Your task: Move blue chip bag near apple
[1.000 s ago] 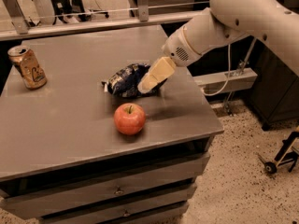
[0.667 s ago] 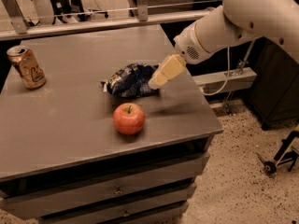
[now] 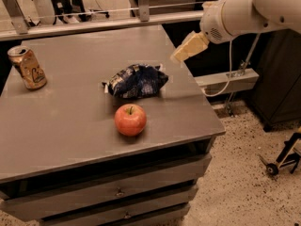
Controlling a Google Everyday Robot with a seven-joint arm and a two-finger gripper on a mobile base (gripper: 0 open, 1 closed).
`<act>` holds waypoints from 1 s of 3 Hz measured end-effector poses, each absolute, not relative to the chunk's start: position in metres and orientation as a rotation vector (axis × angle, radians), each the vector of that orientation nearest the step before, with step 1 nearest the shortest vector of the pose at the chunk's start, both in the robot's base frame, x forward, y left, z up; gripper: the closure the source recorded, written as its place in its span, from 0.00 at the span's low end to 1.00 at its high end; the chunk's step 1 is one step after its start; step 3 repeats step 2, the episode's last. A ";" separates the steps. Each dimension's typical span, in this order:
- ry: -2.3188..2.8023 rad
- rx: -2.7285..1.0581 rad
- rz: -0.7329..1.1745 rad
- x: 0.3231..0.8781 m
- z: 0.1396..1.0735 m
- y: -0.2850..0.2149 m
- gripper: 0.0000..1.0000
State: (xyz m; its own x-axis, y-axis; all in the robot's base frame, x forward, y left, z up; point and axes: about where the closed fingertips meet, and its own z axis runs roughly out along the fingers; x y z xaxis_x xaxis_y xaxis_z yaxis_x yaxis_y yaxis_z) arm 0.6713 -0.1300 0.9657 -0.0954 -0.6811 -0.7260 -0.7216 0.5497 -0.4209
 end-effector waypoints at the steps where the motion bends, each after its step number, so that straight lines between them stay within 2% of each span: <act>1: 1.718 -1.110 0.007 0.705 0.984 -0.145 0.00; 3: 1.718 -1.110 0.007 0.705 0.984 -0.145 0.00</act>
Offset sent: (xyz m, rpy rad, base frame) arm 0.0257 -0.0117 0.0145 0.0200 -0.0826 -0.0114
